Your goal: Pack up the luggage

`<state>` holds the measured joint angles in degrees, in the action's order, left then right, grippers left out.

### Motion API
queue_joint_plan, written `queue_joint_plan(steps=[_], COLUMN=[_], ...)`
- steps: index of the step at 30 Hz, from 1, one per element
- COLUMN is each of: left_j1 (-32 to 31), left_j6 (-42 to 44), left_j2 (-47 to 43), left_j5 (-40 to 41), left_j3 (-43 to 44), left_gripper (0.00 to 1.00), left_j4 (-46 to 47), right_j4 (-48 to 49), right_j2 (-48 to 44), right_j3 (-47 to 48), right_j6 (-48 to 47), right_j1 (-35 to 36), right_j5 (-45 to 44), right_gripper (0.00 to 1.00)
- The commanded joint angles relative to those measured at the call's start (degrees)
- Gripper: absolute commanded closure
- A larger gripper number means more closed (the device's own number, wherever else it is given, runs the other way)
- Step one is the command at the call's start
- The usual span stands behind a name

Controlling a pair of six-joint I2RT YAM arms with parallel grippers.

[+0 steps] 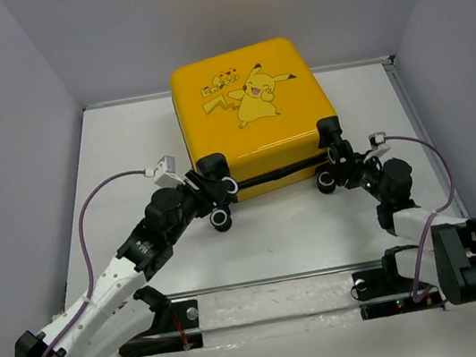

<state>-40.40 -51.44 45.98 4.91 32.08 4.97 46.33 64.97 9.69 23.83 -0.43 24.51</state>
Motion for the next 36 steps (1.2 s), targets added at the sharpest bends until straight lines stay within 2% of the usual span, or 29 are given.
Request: queue_joint_plan(steps=[1, 4, 8, 15, 18, 21, 24, 26, 28, 30, 32, 33, 34, 36], left_j1=[-0.29, -0.2, -0.2, -0.2, -0.2, -0.29, -0.29, -0.2, -0.29, -0.29, -0.2, -0.29, -0.2, -0.2], left_j6=[1.25, 1.25, 0.55, -0.15, 0.02, 0.2, 0.64, 0.99, 1.25, 1.43, 1.61, 1.78, 1.87, 1.87], left_j2=[-3.79, -3.61, -3.7, -3.7, -4.58, -4.76, -4.32, -4.23, -4.66, -5.02, -5.28, -5.46, -5.55, -6.16], left_j5=[-3.32, -3.41, -3.32, -4.03, -3.68, -3.06, -2.97, -2.8, -2.36, -2.1, -2.1, -2.18, -2.1, -1.75], left_j3=[0.71, 0.36, -0.52, -0.7, -0.35, -0.52, -0.44, -0.35, -0.26, -0.17, 0.0, 0.09, 0.01, -0.26], left_gripper=[0.94, 0.94, 0.94, 0.94, 0.94, 0.94, 0.94, 0.94, 0.94, 0.94, 0.94, 0.94, 0.94, 0.94], left_j4=[11.11, 11.2, 11.55, 12.43, 11.64, 11.81, 12.17, 12.08, 11.9, 11.9, 11.55, 11.29, 11.11, 10.76], right_j4=[14.05, 15.81, 19.4, 26.27, 24.96, 22.16, 17.67, 17.66, 17.92, 19.06, 20.2, 22.03, 24.32, 27.57], right_j2=[1.56, 3.05, 4.02, 12.89, 13.43, 10.01, 9.38, 9.56, 10.88, 12.45, 15.53, 16.76, 18.77, 20.28], right_j3=[4.19, 4.81, 4.99, 7.79, 7.8, 5.69, 6.57, 6.3, 6.56, 8.14, 10.16, 10.87, 10.96, 11.66], right_j6=[-0.02, -0.02, 0.95, 1.48, -0.1, -0.02, -0.98, -0.2, 0.51, 1.12, 1.74, 2.61, 4.45, 5.52], right_j1=[-0.45, -0.45, -0.45, -0.45, -0.45, -0.45, -0.45, -0.45, -0.45, -0.45, -0.45, -0.45, -0.45, -0.45], right_j5=[1.05, 2.29, 4.23, 3.88, 0.45, -5.33, -6.84, -7.63, -7.55, -6.42, -0.8, 0.35, 2.19, 3.87], right_gripper=[0.6, 0.61, 0.49, 0.5, 0.49, 0.53, 0.48, 0.42, 0.4, 0.41, 0.42, 0.44, 0.5, 0.54])
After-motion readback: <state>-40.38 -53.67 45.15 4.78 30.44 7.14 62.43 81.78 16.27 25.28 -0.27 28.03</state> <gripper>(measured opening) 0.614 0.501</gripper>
